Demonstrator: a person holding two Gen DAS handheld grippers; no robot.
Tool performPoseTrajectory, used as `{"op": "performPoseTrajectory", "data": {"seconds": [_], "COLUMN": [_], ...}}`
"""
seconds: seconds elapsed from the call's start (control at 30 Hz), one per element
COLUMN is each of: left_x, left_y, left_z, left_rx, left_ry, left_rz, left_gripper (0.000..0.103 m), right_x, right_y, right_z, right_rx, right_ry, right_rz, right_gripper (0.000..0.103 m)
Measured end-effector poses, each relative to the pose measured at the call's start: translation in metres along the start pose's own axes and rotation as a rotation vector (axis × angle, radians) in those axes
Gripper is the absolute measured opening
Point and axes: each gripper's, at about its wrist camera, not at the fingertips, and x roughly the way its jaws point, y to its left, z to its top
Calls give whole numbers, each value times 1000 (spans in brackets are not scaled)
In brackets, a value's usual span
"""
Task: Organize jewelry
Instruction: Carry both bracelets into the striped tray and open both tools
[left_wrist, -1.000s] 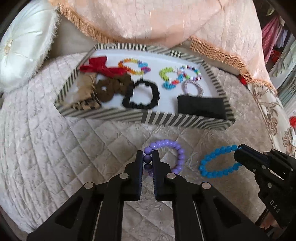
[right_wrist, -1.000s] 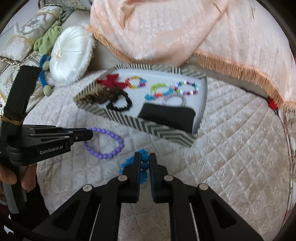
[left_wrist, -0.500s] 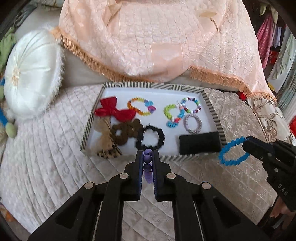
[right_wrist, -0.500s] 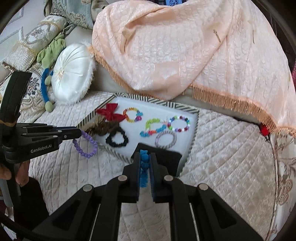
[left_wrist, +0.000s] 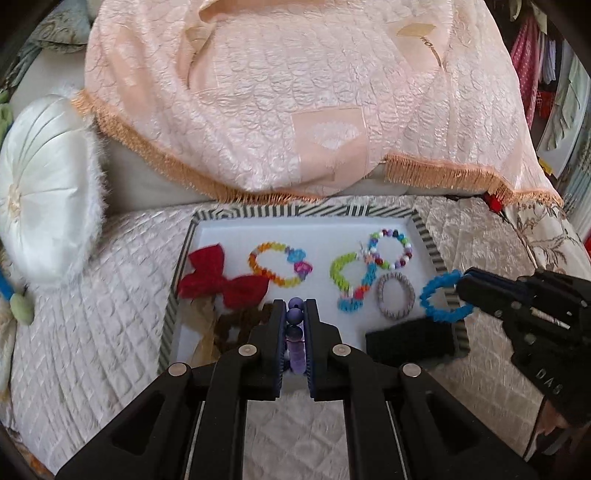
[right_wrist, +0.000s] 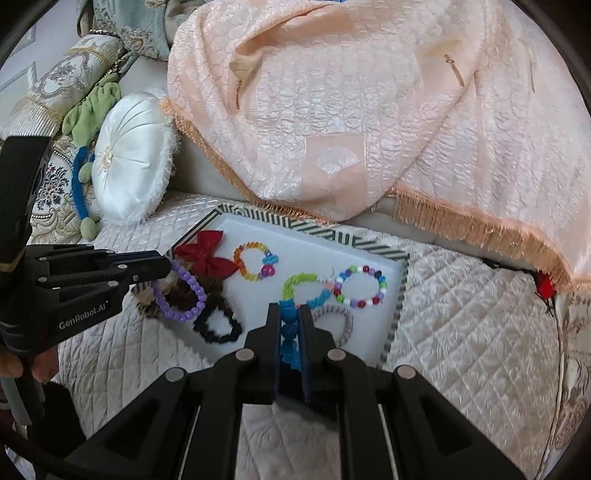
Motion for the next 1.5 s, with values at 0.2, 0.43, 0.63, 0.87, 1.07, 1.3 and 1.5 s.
{"op": "performPoseTrajectory", "data": {"seconds": [0.2, 0.43, 0.63, 0.87, 1.07, 1.3, 1.5], "left_x": [34, 75, 95, 104, 102, 96, 73], "left_y": [1, 19, 36, 43, 38, 39, 32], "left_z": [21, 22, 6, -6, -7, -14, -24], "left_rx": [-34, -90, -111, -111, -75, -104, -103], "left_ry": [26, 65, 110, 124, 86, 88, 61], "left_rz": [-42, -32, 0, 16, 57, 85, 108], "left_gripper": [2, 2, 2, 2, 8, 17, 17], "right_x": [31, 66, 91, 140, 162, 137, 98], "right_y": [-12, -12, -8, -34, -50, -49, -41], "right_z": [18, 29, 39, 44, 37, 21, 4], "right_rx": [25, 30, 30, 115, 202, 202, 171], "right_ry": [8, 27, 29, 108, 143, 102, 41], "right_rz": [8, 31, 74, 6, -17, -21, -39], "right_gripper": [8, 8, 8, 9, 9, 31, 45]}}
